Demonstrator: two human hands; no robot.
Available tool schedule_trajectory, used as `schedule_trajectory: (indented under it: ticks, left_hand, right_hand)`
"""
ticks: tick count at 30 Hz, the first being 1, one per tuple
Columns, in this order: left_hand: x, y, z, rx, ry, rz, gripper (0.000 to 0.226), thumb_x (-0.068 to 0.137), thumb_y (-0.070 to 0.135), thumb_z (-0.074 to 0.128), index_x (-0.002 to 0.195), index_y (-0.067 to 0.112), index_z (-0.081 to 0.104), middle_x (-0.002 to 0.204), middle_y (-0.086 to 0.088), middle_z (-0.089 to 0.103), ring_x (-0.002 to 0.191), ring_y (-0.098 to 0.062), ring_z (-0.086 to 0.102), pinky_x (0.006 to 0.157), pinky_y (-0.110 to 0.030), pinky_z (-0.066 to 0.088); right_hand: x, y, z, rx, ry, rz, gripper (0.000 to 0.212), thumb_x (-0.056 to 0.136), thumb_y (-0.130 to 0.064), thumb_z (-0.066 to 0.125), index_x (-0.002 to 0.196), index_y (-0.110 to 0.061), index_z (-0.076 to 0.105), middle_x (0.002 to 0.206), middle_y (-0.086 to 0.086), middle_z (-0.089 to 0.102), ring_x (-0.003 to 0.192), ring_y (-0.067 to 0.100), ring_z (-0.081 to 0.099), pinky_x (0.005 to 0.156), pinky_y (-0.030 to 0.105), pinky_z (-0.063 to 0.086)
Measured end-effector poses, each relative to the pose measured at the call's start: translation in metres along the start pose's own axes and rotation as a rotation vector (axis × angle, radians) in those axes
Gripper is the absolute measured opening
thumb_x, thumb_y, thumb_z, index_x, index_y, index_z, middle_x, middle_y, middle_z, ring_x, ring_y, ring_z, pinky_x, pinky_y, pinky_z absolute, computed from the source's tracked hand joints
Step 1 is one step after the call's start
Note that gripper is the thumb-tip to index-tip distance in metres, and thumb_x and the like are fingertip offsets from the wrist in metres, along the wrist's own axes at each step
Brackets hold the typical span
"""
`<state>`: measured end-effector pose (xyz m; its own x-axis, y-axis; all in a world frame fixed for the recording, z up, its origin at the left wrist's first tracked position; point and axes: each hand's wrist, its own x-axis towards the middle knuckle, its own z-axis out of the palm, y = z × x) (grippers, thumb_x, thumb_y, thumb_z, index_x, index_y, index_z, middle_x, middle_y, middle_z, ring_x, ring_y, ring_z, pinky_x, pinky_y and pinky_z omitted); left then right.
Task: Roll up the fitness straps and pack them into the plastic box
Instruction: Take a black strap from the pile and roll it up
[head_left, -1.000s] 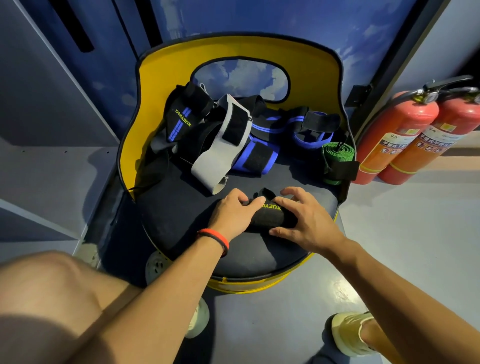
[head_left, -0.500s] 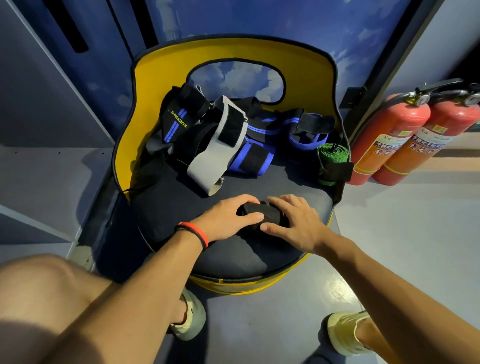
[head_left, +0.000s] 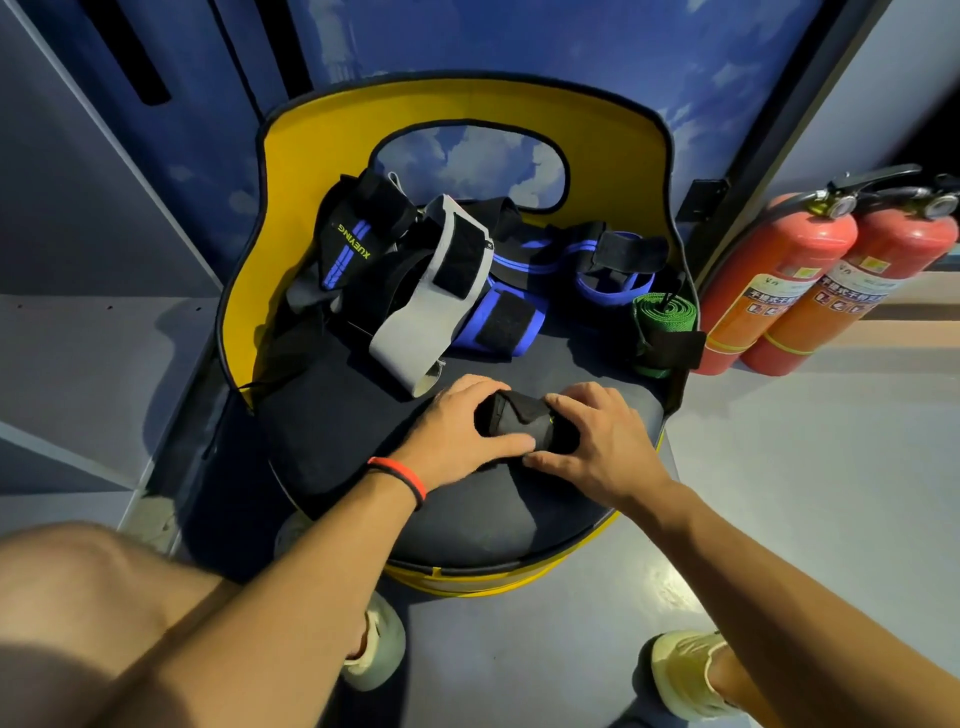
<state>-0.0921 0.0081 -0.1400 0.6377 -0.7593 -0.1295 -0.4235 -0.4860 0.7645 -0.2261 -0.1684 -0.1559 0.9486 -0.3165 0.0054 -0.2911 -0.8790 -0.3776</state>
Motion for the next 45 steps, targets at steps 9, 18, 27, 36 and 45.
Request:
schedule_trajectory:
  ticks: [9, 18, 27, 36, 45]
  left_hand:
    - [0.016, 0.005, -0.008, 0.33, -0.09, 0.216, 0.08, 0.074, 0.033, 0.087, 0.144, 0.028, 0.049, 0.141, 0.006, 0.052, 0.129, -0.017, 0.049, 0.109, -0.041, 0.044]
    - [0.015, 0.001, -0.002, 0.419, 0.008, 0.269, 0.068, 0.077, 0.041, 0.083, 0.136, 0.029, 0.052, 0.127, 0.006, 0.061, 0.118, -0.017, 0.055, 0.1, -0.04, 0.049]
    - [0.028, 0.015, -0.007, 0.082, 0.179, 0.198, 0.068, 0.076, 0.039, 0.086, 0.138, 0.038, 0.057, 0.128, 0.016, 0.064, 0.114, -0.002, 0.057, 0.092, -0.013, 0.042]
    - [0.102, 0.061, 0.009, 0.077, 0.291, 0.316, 0.048, 0.09, 0.027, 0.075, 0.135, 0.02, 0.061, 0.145, 0.004, 0.056, 0.136, -0.016, 0.047, 0.111, -0.042, 0.043]
    - [0.142, 0.081, 0.009, 0.827, 0.035, 0.444, 0.047, 0.089, 0.034, 0.068, 0.135, 0.033, 0.06, 0.151, 0.006, 0.042, 0.156, -0.02, 0.005, 0.123, -0.059, -0.002]
  right_hand:
    - [0.031, 0.001, -0.024, -0.058, -0.19, -0.005, 0.082, 0.073, -0.077, 0.069, 0.141, -0.033, 0.057, 0.131, -0.003, 0.047, 0.12, 0.021, 0.041, 0.101, 0.04, 0.039]
    - [0.032, -0.001, -0.019, -0.049, -0.152, -0.07, 0.073, 0.073, -0.07, 0.074, 0.131, -0.028, 0.062, 0.117, -0.003, 0.054, 0.099, 0.013, 0.039, 0.091, 0.038, 0.043]
    - [0.035, -0.005, -0.055, 0.372, -0.03, -0.029, 0.061, 0.072, -0.05, 0.086, 0.124, -0.029, 0.061, 0.11, -0.005, 0.064, 0.1, 0.012, 0.061, 0.086, 0.038, 0.055]
    - [0.044, 0.016, -0.111, 0.232, 0.485, 0.081, 0.069, 0.076, -0.032, 0.087, 0.138, -0.022, 0.057, 0.115, -0.005, 0.051, 0.1, -0.003, 0.044, 0.087, 0.016, 0.041]
    - [0.063, 0.052, -0.137, 0.229, 0.61, 0.209, 0.072, 0.078, -0.036, 0.085, 0.142, -0.02, 0.055, 0.121, -0.004, 0.048, 0.103, 0.001, 0.044, 0.092, 0.017, 0.037]
